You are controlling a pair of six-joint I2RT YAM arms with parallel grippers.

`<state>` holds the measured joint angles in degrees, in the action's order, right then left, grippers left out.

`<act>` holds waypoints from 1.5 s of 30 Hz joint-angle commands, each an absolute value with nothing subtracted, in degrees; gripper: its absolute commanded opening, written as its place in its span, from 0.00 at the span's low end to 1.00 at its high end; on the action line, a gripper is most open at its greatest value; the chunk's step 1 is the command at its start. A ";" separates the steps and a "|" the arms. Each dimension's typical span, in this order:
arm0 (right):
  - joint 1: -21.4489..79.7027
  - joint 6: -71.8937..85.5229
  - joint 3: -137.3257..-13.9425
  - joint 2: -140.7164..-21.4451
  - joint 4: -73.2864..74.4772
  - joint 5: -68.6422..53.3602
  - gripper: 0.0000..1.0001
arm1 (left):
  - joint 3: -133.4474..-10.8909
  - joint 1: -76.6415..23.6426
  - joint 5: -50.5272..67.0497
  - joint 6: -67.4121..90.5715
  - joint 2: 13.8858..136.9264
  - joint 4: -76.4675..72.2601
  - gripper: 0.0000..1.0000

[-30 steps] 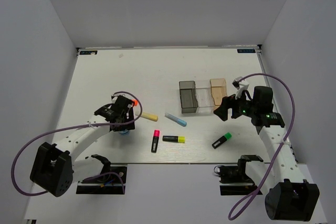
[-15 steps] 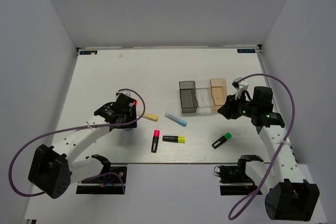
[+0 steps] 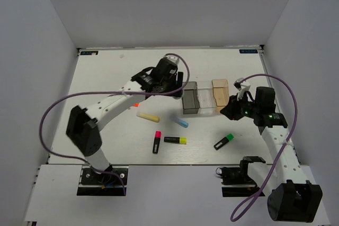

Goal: Sort the stationery into containers
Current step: Place the stationery into the container

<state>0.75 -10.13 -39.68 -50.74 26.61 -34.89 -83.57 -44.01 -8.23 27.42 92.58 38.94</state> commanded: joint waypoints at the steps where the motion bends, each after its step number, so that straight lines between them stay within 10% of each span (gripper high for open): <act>1: 0.62 -10.72 -42.45 -50.01 26.63 -35.07 0.32 | -93.03 -44.21 -4.58 26.98 100.68 37.18 0.00; 45: 0.70 -10.55 -43.24 -50.36 28.12 -35.68 0.45 | -114.87 -46.76 -6.33 19.95 123.75 46.23 0.00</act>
